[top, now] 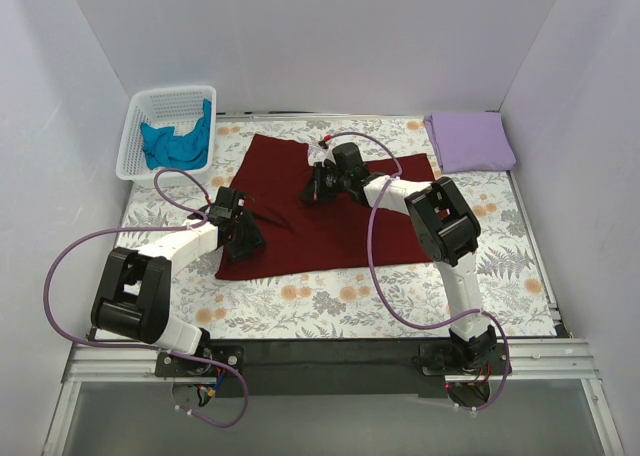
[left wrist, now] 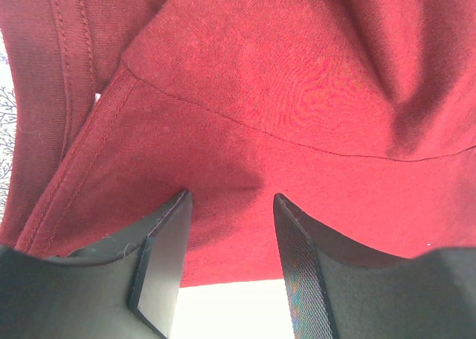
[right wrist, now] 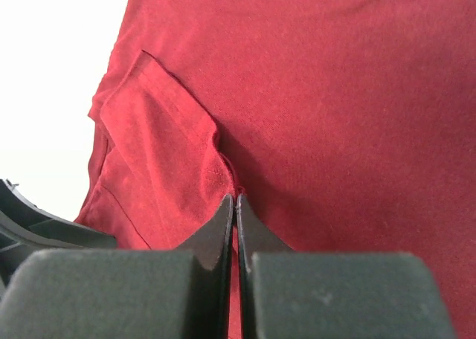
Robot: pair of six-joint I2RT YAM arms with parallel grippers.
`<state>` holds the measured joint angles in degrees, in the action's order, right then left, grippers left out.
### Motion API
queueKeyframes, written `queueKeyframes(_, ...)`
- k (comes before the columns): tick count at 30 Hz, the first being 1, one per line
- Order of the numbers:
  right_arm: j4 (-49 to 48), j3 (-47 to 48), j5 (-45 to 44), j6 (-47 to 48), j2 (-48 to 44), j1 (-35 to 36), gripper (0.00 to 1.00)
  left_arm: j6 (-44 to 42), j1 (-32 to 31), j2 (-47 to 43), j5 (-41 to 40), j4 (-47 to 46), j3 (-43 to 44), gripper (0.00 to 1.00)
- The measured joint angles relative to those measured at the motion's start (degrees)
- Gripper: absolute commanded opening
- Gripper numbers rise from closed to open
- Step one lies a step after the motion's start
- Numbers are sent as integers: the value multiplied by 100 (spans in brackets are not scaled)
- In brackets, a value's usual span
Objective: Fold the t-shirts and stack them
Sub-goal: Fold the tshirt
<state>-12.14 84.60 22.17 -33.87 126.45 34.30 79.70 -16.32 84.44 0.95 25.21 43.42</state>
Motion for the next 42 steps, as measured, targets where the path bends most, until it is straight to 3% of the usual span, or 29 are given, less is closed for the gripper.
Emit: queueKeyframes(42, 42, -577, -538, 273, -514, -205, 10, 22, 0, 20, -13, 7, 7, 47)
